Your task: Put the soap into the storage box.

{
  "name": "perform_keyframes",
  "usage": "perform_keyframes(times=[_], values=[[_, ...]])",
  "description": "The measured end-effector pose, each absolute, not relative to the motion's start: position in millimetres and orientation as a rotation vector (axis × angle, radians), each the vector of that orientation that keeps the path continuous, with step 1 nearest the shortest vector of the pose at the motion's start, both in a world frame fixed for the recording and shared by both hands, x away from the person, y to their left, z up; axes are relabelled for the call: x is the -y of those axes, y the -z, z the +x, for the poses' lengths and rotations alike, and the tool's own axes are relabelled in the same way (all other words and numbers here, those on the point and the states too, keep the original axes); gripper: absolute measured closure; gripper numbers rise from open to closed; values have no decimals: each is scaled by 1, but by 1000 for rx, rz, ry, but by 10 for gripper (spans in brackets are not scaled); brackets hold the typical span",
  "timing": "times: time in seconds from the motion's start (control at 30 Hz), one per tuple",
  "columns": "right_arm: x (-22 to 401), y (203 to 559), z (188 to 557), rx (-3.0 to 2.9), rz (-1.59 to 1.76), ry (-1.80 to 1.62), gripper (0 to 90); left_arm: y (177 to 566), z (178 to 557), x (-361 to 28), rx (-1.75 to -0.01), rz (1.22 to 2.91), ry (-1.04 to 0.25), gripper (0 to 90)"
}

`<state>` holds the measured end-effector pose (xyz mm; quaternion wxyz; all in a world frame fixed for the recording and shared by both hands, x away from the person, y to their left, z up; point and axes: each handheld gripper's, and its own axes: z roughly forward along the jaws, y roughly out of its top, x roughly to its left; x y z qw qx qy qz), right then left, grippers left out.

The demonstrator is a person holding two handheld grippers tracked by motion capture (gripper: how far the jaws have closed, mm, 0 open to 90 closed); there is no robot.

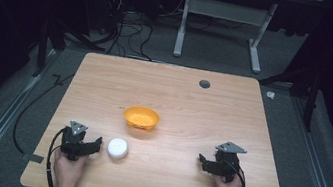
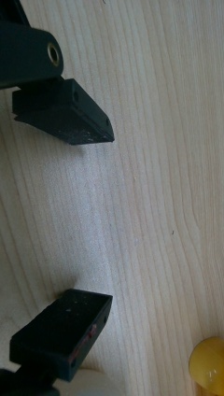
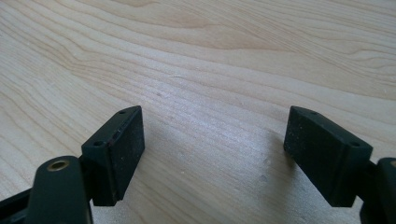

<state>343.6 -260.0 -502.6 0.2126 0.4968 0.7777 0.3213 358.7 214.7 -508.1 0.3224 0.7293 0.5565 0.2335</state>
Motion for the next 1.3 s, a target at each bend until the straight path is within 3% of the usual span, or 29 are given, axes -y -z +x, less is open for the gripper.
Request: perform_keyframes(times=[1.3], values=[[260, 503, 343, -2158, 1379, -891, 211, 508, 356, -216, -1470, 1894, -603, 166]])
